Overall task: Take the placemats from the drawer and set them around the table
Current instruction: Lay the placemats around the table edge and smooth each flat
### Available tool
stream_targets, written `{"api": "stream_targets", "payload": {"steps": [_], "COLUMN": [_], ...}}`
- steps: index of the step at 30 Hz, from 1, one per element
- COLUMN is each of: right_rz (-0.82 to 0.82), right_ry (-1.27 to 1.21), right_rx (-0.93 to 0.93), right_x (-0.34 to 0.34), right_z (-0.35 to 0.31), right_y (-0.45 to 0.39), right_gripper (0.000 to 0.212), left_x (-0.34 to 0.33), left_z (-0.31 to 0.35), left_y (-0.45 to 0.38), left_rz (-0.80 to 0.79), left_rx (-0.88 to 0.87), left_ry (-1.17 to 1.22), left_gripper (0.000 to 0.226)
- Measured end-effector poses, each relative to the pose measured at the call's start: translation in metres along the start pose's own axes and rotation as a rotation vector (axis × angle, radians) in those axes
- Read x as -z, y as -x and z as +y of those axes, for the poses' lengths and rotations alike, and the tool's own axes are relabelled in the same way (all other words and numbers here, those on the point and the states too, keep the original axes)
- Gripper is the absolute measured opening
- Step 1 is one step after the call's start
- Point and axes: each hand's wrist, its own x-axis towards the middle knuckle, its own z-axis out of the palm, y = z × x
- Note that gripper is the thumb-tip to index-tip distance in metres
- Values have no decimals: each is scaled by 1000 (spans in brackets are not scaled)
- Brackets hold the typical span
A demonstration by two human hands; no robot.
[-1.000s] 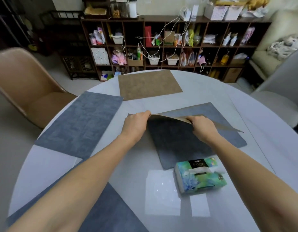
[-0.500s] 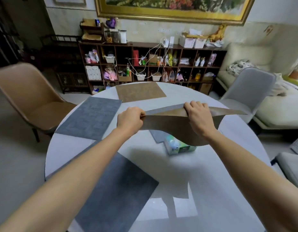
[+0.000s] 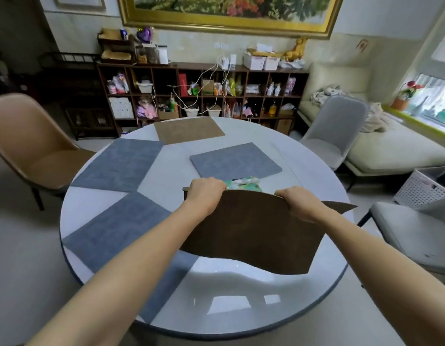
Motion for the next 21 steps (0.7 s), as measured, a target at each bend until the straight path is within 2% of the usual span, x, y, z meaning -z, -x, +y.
{"api": "stream_targets", "payload": {"steps": [4, 7, 12, 15, 18, 21], "right_rz": [-17, 52, 243, 300, 393, 300], "right_ry": [14, -2, 25, 85, 125, 4], "right_rx": [-24, -2, 47, 112, 166, 139], "right_x": [-17, -29, -40, -50, -66, -87], "right_z": [47, 70, 100, 112, 118, 123], "right_y": [-1, -10, -41, -44, -39, -28], "right_gripper": [27, 29, 21, 26, 34, 36], "left_x": [-17, -23, -17, -28, -50, -67], "left_z": [21, 41, 72, 82, 93, 103], "left_y": [-1, -10, -39, -30, -16, -4], "left_rz": [-91, -99, 61, 117, 149, 92], "left_rx": [154, 258, 450, 482, 486, 467], "left_ry": [34, 20, -11, -20, 44, 100], "left_gripper": [33, 35, 28, 23, 30, 36]}}
